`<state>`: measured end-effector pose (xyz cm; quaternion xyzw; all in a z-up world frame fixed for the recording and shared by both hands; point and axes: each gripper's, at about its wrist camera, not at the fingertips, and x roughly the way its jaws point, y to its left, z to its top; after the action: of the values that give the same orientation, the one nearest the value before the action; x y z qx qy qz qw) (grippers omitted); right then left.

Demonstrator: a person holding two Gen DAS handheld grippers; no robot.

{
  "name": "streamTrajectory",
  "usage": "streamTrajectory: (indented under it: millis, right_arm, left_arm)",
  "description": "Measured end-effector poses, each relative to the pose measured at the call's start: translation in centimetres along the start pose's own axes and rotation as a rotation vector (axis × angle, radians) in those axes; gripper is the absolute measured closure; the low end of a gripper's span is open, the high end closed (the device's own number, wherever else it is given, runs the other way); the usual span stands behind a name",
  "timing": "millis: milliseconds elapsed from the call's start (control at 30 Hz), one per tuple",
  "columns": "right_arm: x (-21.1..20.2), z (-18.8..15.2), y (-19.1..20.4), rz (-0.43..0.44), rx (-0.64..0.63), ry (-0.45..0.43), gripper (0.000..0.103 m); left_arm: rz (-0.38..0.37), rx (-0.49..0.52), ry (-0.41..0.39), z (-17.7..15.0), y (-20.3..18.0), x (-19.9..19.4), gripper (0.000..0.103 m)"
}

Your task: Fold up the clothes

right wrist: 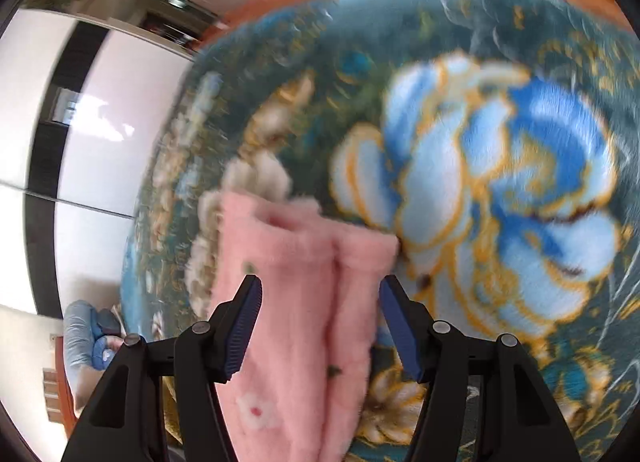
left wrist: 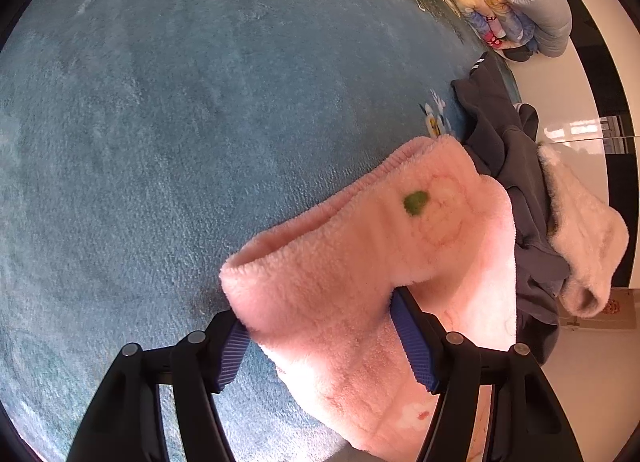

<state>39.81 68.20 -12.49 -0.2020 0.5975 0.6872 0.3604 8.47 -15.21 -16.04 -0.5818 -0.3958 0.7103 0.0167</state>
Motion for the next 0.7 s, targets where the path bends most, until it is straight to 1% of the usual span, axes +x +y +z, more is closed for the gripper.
streamTrajectory:
  millis: [67,100,267,333,433,467,633,667,700]
  right_arm:
    - [0.1,0.1,0.5,0.049,-0.032,0.040,0.041]
    - [0.4,0.2,0.6,0.056,-0.039,0.056,0.041]
    - [2.4,0.6,0.1,0.024,0.030,0.078,0.041]
    - [2.6,0.6,0.0,0.013,0.049,0.083,0.049]
    - [2.9,0.8,1.4,-0.020,-0.009,0.113,0.072]
    - [3.0,0.9,1.9,-0.032,-0.029,0.123,0.096]
    - [0.2,1.3,1.3,0.001,-0.092,0.045,0.098]
    - [0.4,1.4,0.4,-0.041,-0.087,0.052,0.098]
    - [1.0,1.3,-0.6,-0.066,-0.074,0.082,0.098]
  left_arm:
    - [0.004,0.000,0.001,0.1,-0.1,0.0,0.033]
    - [0.009,0.003,0.002,0.1,-0.2,0.0,0.033]
    - [0.026,0.004,0.020,0.3,-0.5,-0.2,0.033]
    - [0.028,0.005,0.022,0.3,-0.5,-0.3,0.033]
    - [0.027,-0.001,0.020,0.3,-0.4,-0.3,0.032]
    - [0.026,-0.004,0.019,0.3,-0.4,-0.3,0.032]
    - [0.021,0.011,0.024,0.5,-0.6,-0.4,0.032]
    - [0.022,0.017,0.026,0.5,-0.6,-0.4,0.031]
    - [0.022,0.023,0.027,0.5,-0.5,-0.3,0.031]
